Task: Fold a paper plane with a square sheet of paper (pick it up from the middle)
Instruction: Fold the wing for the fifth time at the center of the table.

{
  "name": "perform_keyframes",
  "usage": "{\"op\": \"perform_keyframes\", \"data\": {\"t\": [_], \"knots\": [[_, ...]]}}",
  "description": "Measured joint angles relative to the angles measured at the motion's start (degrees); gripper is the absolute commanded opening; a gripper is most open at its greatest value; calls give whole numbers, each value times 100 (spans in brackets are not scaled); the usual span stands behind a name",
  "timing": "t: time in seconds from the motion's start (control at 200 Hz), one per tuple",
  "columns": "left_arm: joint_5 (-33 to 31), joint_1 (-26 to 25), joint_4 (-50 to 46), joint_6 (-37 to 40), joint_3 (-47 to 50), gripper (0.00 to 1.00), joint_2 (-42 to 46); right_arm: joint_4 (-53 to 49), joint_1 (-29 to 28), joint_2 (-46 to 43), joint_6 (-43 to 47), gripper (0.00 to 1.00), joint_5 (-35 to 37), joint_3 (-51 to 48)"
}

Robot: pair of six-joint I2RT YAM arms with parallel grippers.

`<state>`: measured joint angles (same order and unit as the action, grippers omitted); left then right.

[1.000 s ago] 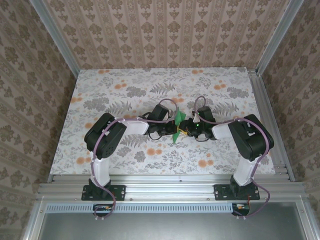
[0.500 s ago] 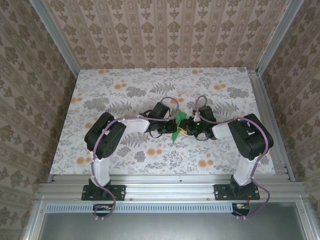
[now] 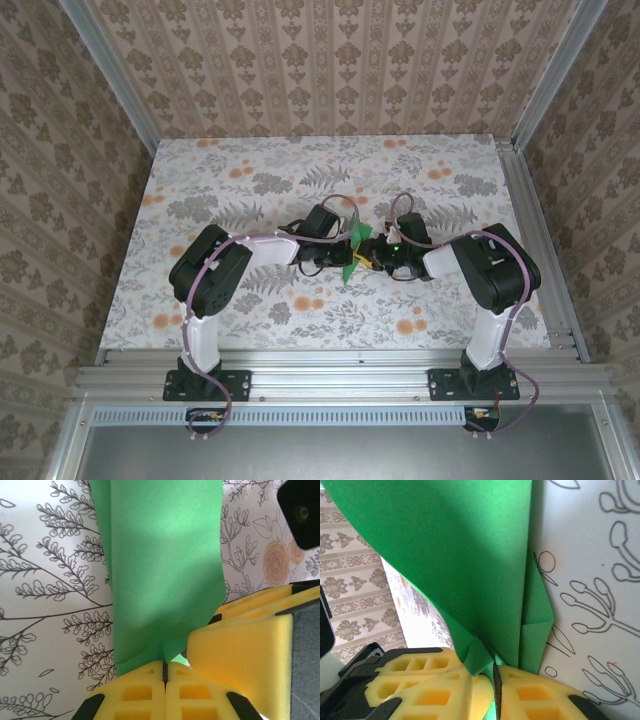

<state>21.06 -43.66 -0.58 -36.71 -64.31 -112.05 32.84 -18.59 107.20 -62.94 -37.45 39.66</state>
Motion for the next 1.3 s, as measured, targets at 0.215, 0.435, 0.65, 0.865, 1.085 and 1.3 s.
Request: {"op": "perform_keyframes", "data": {"t": [0.215, 0.435, 0.65, 0.865, 1.085, 1.3], "knots": [[81, -11, -76, 201, -87, 0, 0, 289, 72, 46, -181, 21, -55, -52], [205, -59, -157, 361, -212, 0, 0, 535, 98, 81, -306, 12, -55, -52], [214, -61, -251, 404, -232, 4, 0, 398, 98, 92, -127, 2, -50, -57], [232, -61, -289, 424, -232, 17, 0, 247, 98, 85, 17, 0, -28, -59], [146, -72, -291, 420, -87, 26, 48, 153, 96, 76, 20, 0, 72, -96], [-140, -221, -428, 374, 195, 40, 404, 122, 98, -24, 20, 0, 149, -168]]}}
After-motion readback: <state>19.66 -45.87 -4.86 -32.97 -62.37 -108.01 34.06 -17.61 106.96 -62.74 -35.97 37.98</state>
